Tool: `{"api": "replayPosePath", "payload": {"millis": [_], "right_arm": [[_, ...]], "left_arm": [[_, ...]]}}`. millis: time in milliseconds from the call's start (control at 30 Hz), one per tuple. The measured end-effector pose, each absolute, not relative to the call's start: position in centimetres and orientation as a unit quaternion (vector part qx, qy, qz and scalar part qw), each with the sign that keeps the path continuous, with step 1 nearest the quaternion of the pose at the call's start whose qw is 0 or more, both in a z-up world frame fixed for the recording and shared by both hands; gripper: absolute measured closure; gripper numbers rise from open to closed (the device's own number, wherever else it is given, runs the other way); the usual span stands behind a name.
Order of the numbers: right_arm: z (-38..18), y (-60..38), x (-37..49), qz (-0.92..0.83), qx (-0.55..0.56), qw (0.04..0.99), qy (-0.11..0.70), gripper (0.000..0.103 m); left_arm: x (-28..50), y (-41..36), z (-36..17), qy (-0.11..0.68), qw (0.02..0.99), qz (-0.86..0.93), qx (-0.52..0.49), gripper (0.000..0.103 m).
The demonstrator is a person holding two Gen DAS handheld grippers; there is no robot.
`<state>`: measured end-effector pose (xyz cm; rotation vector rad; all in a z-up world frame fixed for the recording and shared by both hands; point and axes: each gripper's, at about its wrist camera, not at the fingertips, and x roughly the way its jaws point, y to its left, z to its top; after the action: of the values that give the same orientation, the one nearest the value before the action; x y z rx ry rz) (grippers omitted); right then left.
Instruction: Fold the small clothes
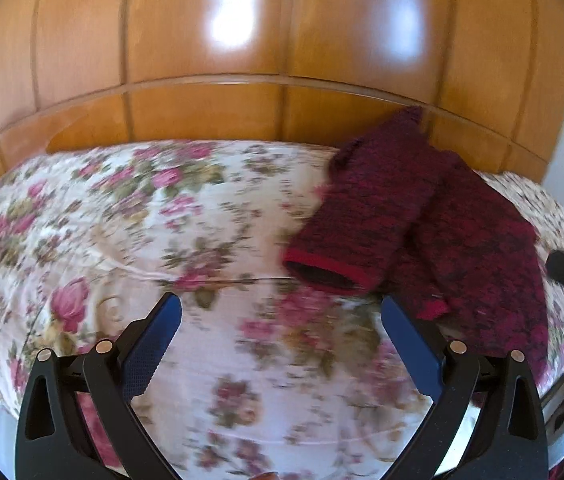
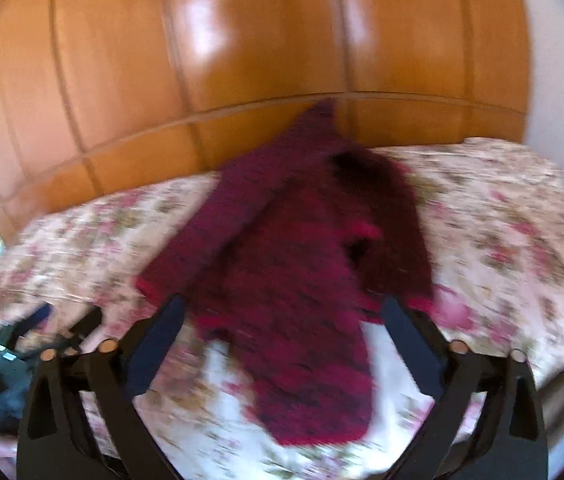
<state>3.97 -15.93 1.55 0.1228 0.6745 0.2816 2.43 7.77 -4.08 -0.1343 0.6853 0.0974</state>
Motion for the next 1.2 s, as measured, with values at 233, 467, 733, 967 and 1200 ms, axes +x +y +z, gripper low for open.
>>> {"api": "replayPosePath", "payload": {"millis": [233,467,733,967,1200], "right_arm": [[-0.3,-9.4,11.4,0.232,0.080,0.884,0.399,0.027],[-5.3,-7.1,18.8,0.205,0.127,0.840,0.487,0.035],[-1.5,-8.5,20.1,0.221,0.114,0.870,0.425,0.092],[7.8,-21.3,20.5,0.142,0.134,0.933,0.303,0.093],[7.4,-37.5,24.0,-0.049,0.197,0.934,0.295,0.093]], "left_arm": [[2.2,15.4,-5.4,0.349,0.924,0.105,-0.119,0.004],[1.9,18.4,-7.1,0.370,0.912,0.126,-0.127,0.004],[3.1,17.4,-7.6,0.385,0.911,0.081,-0.128,0.007],[5.1,13.7,-6.6,0.403,0.902,-0.067,-0.138,0.021],[6.1,4.9,-4.7,0.399,0.874,-0.252,-0.116,0.021]]}}
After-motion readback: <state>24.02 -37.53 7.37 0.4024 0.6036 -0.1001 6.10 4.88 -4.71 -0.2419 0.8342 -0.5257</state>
